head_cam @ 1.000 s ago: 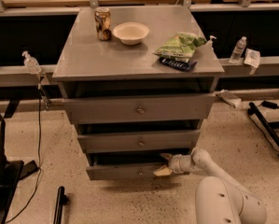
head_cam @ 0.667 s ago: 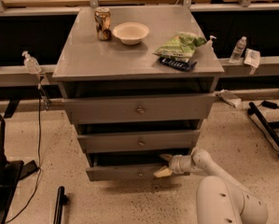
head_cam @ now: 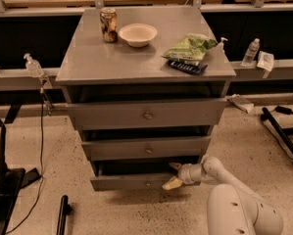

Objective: Open bottom drawer

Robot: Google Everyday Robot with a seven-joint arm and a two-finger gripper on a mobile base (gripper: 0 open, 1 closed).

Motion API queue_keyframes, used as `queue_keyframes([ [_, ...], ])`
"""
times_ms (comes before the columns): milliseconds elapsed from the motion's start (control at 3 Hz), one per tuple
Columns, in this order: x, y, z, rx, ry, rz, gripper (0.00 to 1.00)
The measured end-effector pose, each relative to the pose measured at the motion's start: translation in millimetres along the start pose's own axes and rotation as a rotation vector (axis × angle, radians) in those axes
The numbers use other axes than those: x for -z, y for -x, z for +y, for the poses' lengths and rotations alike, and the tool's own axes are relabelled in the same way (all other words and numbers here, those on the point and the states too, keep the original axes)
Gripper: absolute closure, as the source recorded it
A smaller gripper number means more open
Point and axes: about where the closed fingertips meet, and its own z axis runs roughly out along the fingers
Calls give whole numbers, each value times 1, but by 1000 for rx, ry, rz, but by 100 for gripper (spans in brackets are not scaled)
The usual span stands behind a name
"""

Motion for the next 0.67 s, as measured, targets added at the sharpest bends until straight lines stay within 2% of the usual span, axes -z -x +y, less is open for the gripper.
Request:
queue_keyframes([
  [333,0,0,0,0,0,0,26],
  [667,4,-3,10,2,20,-2,25],
])
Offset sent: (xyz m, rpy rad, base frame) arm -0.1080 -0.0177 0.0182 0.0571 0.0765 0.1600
